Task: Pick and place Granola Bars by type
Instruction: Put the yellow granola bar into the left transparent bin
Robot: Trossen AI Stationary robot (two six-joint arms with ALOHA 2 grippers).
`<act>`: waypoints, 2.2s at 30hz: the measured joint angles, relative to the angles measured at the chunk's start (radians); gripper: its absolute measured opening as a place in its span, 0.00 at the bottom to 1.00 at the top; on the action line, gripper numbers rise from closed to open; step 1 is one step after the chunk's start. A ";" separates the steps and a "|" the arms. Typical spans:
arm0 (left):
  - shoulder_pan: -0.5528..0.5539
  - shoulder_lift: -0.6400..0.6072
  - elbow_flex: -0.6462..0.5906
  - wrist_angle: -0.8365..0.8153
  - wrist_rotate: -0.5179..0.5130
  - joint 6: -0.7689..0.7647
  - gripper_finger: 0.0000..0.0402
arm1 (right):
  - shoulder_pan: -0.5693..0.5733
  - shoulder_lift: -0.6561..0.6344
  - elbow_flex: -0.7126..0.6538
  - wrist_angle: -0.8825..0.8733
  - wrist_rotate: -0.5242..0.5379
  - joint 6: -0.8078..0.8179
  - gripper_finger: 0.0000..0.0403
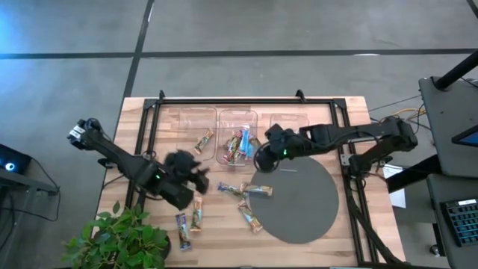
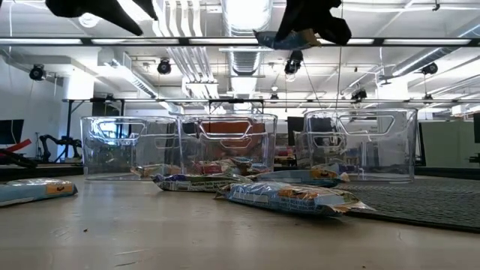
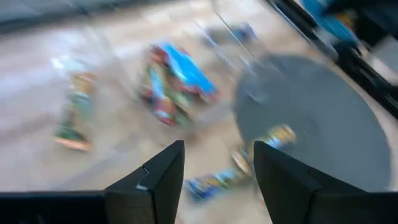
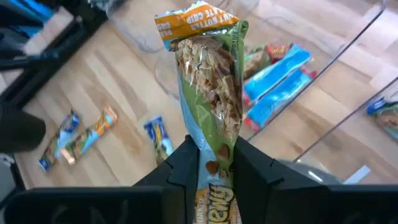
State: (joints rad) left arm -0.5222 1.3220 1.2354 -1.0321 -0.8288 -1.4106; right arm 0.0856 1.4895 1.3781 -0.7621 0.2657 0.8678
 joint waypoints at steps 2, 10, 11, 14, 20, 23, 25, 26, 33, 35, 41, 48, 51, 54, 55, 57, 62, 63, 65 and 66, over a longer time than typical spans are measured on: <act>0.011 -0.036 0.000 -0.109 -0.045 -0.064 0.43 | -0.014 -0.002 -0.001 0.010 -0.001 -0.009 0.18; 0.023 -0.128 -0.008 -0.250 -0.058 -0.159 0.43 | -0.025 -0.002 -0.002 -0.127 0.031 0.027 0.17; 0.023 -0.130 -0.011 -0.245 -0.058 -0.159 0.43 | -0.025 -0.002 -0.002 -0.146 0.042 0.027 0.17; 0.023 -0.126 -0.014 -0.242 -0.055 -0.159 0.43 | -0.026 -0.005 -0.002 -0.182 0.052 0.030 0.18; 0.023 -0.100 -0.015 -0.240 -0.055 -0.158 0.43 | -0.025 -0.011 -0.002 -0.176 0.047 0.016 0.17; 0.023 -0.093 -0.015 -0.234 -0.055 -0.136 0.43 | -0.011 -0.004 -0.002 -0.089 -0.030 -0.071 0.17; 0.023 -0.092 -0.015 -0.195 -0.051 -0.083 0.43 | 0.007 0.005 -0.002 -0.010 -0.101 -0.136 0.17; 0.023 -0.092 -0.015 -0.159 -0.046 -0.035 0.43 | 0.017 0.014 -0.002 0.030 -0.138 -0.169 0.17; 0.025 -0.092 -0.015 0.226 0.028 0.473 0.43 | 0.055 0.090 -0.001 0.167 -0.419 -0.266 0.17; 0.029 -0.083 -0.015 0.300 0.031 0.607 0.43 | 0.061 0.115 0.003 0.171 -0.457 -0.270 0.17; 0.030 -0.034 -0.015 0.378 0.041 0.790 0.43 | 0.077 0.140 0.003 0.176 -0.485 -0.277 0.17; -0.005 0.098 -0.015 0.443 0.118 1.284 0.43 | 0.080 0.126 0.004 0.193 -0.588 -0.289 0.17; -0.010 0.153 -0.012 0.520 0.107 1.475 0.43 | 0.078 0.128 0.004 0.198 -0.637 -0.289 0.17; 0.004 0.171 -0.002 0.568 0.083 1.566 0.43 | 0.078 0.129 0.003 0.193 -0.657 -0.288 0.17; 0.010 0.171 0.002 0.582 0.078 1.592 0.43 | 0.078 0.130 0.003 0.194 -0.659 -0.288 0.17; 0.019 0.169 0.004 0.602 0.079 1.631 0.43 | 0.078 0.130 0.003 0.196 -0.660 -0.288 0.17; 0.050 0.173 0.004 0.657 0.158 1.727 0.43 | 0.076 0.131 0.003 0.195 -0.663 -0.289 0.17; 0.056 0.173 0.004 0.668 0.178 1.736 0.43 | 0.075 0.131 0.003 0.195 -0.663 -0.289 0.17; 0.068 0.177 0.004 0.674 0.205 1.741 0.43 | 0.073 0.131 0.003 0.195 -0.663 -0.289 0.17; 0.071 0.181 0.004 0.674 0.216 1.741 0.43 | 0.072 0.131 0.003 0.195 -0.663 -0.289 0.17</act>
State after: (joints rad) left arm -0.4515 1.5026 1.2392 -0.3581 -0.6131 0.3307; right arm 0.1573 1.6207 1.3809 -0.5670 -0.3973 0.5793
